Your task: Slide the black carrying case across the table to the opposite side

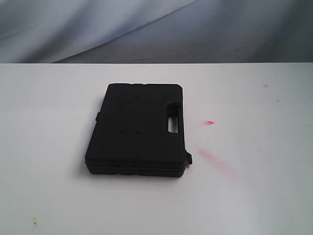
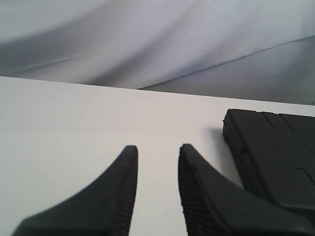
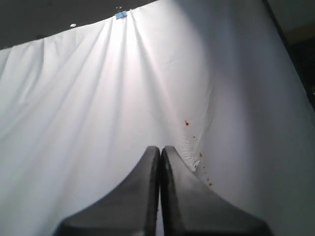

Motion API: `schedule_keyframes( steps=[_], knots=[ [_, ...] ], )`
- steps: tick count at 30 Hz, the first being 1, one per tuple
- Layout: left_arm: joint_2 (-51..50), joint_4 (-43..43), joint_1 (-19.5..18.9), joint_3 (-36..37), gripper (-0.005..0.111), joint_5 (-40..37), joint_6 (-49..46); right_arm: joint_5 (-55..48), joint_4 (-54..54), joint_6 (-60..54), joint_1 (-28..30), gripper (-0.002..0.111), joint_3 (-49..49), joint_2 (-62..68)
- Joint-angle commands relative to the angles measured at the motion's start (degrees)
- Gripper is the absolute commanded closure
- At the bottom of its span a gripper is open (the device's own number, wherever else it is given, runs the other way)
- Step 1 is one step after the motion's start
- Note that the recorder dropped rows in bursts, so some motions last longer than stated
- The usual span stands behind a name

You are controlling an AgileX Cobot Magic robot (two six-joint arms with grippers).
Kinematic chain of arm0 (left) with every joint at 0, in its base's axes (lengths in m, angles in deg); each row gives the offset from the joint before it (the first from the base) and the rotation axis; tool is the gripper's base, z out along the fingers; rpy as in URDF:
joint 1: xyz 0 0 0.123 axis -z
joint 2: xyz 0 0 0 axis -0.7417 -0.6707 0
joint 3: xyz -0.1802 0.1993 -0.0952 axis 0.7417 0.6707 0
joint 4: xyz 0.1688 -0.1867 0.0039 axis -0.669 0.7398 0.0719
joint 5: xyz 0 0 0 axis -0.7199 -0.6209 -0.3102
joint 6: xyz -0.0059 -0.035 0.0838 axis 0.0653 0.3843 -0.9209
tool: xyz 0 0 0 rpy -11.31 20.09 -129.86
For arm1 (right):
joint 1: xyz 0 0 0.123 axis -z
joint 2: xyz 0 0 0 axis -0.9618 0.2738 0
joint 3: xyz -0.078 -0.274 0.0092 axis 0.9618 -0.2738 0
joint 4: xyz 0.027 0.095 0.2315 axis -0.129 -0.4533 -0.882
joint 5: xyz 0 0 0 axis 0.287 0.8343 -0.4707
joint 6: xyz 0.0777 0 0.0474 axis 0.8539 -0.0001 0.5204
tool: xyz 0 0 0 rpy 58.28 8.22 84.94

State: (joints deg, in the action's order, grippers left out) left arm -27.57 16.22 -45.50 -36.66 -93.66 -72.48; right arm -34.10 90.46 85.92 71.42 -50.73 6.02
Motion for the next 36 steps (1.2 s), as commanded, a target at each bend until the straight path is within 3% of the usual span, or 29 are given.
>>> schedule_keyframes(
  steps=[1,10,18,24,31,36],
  knots=[
    [0.3,-0.3,-0.2,0.2,0.078,-0.1,0.1,1.0,12.6,4.9,-0.1,0.108,4.2,-0.1],
    [0.3,-0.3,-0.2,0.2,0.078,-0.1,0.1,-8.5,23.5,6.1,-0.1,0.108,20.7,3.2],
    [0.3,-0.3,-0.2,0.2,0.078,-0.1,0.1,-4.8,27.3,7.8,-0.2,0.108,29.5,13.1],
    [0.3,-0.3,-0.2,0.2,0.078,-0.1,0.1,-5.3,42.1,22.7,-0.2,0.108,35.0,24.5],
    [0.3,-0.3,-0.2,0.2,0.078,-0.1,0.1,2.9,76.6,59.3,-0.2,0.108,41.9,39.0],
    [0.3,-0.3,-0.2,0.2,0.078,-0.1,0.1,4.1,82.7,66.9,-0.2,0.108,46.4,49.2]
  ],
)
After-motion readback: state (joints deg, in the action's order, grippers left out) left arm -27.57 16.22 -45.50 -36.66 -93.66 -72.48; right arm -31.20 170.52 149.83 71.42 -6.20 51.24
